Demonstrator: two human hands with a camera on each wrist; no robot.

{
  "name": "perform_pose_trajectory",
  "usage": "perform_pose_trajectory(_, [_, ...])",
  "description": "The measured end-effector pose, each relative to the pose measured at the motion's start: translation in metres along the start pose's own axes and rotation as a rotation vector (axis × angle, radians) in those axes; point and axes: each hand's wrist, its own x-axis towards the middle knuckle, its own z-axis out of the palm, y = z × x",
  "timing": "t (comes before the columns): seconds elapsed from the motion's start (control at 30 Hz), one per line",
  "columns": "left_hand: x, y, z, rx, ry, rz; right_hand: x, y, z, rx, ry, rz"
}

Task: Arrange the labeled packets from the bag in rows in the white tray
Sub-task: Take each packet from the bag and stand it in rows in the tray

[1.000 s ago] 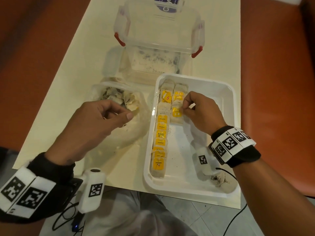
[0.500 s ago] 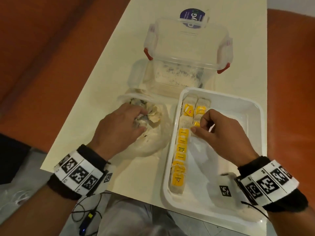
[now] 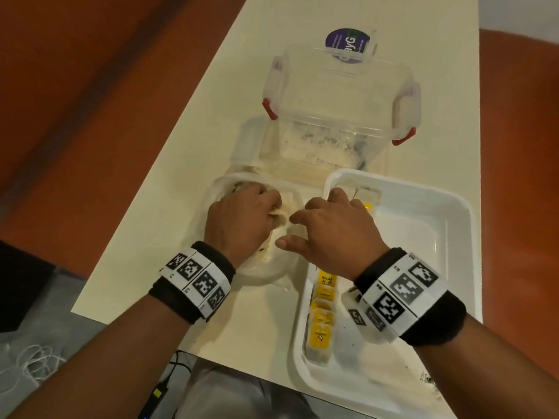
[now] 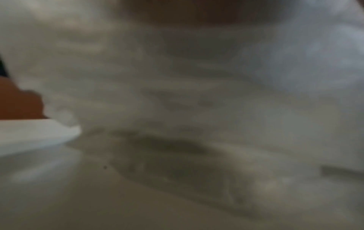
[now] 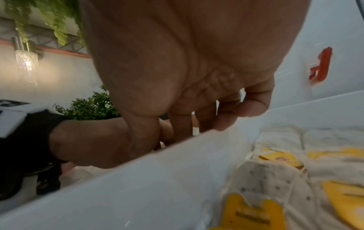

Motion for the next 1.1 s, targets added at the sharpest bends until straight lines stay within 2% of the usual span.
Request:
perform_pose_trajectory(0.17, [0.0, -0.008, -0.003, -0.151, 0.083, -0.108, 0.002, 0.003, 0.002, -0.001, 0.008, 0.0])
perform_pose_trajectory(0.3, [-0.003, -0.017, -0.008, -0.403, 0.07, -0.187, 0.001, 0.001, -0.001, 0.013, 0.024, 0.0])
perform_pose_trajectory(0.37, [-0.006, -0.021, -0.016, -0.65, 0.037, -0.272, 0.001, 0.001, -0.001, 0.023, 0.027, 0.001])
perform_pose_trajectory(0.5, [-0.017, -0.019, -0.039, -1.337, -0.107, -0.48, -0.001, 0.001, -0.001, 0.067, 0.051, -0.001])
perform_pose_trajectory(0.63, [-0.027, -0.013, -0.047, -1.736, -0.153, -0.607, -0.005, 0.002, 0.0, 0.167, 0.13, -0.003])
perform_pose_trajectory(0.73, [-0.033, -0.002, -0.044, -1.875, -0.175, -0.639, -0.013, 0.003, 0.0, 0.331, 0.333, 0.016])
perform_pose_trajectory(0.8, [-0.036, 0.007, -0.042, -1.947, -0.197, -0.658, -0.019, 0.003, -0.003, 0.568, 0.449, 0.033])
perform_pose_trajectory(0.93, [-0.039, 0.023, -0.044, -2.006, -0.271, -0.629, -0.029, 0.001, -0.013, 0.966, 0.328, 0.034])
perform_pose_trajectory(1.1, [-0.04, 0.035, -0.051, -1.917, -0.338, -0.54, -0.038, 0.009, -0.01, 1.106, 0.315, 0.055])
